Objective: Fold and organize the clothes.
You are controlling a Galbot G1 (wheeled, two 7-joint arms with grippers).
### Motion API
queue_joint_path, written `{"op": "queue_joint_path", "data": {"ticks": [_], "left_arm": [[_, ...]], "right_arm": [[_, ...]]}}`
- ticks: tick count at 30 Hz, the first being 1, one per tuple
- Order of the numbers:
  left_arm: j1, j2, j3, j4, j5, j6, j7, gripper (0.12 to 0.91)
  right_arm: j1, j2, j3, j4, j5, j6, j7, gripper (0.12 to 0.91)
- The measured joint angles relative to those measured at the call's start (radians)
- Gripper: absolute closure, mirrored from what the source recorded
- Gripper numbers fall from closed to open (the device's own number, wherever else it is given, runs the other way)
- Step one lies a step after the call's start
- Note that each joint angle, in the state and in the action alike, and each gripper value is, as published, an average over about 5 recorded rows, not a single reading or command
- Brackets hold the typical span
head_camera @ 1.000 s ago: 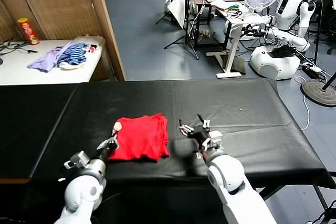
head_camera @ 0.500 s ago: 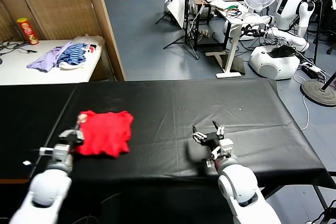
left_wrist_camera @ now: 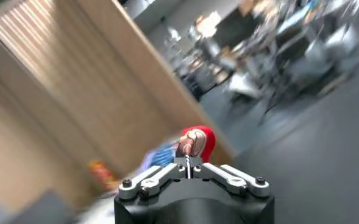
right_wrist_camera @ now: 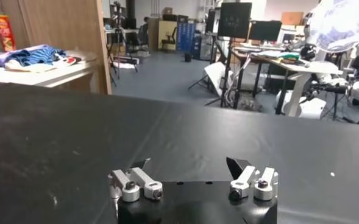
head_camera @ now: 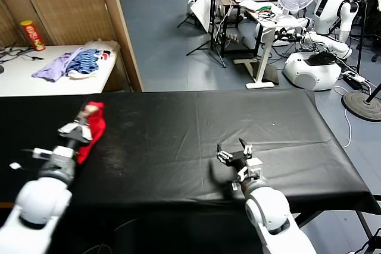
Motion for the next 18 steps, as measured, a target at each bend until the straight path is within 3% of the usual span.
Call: {"op": "queue_joint_path", "data": {"ticks": [3, 7, 10, 15, 18], "left_arm": [[-0.005, -0.073, 0.092, 0.003, -0.063, -0.014, -0.011, 0.885], [-0.019, -0.172, 0.198, 0.042, -0.032, -0.085, 0.029, 0.865], [-0.022, -0.231, 0.259, 0.084, 0.002, -0.165, 0.087, 0.75], [-0.019, -0.269, 0.316, 0.118, -0.014, -0.339, 0.202, 0.467], [-0.019, -0.27, 0.318, 0.112, -0.057, -0.408, 0.237, 0.316]], "right_arm": [[-0.009, -0.007, 0.008, 0.003, 0.005, 0.002, -0.009, 0.227], [-0.018, -0.012, 0.008, 0.006, 0.039, 0.008, -0.035, 0.227], [-0.013, -0.016, -0.001, 0.003, 0.086, 0.014, -0.057, 0.227], [0.018, -0.018, -0.036, -0.025, 0.179, 0.019, -0.087, 0.227], [0.049, -0.008, -0.067, -0.052, 0.234, 0.008, -0.09, 0.227]]}}
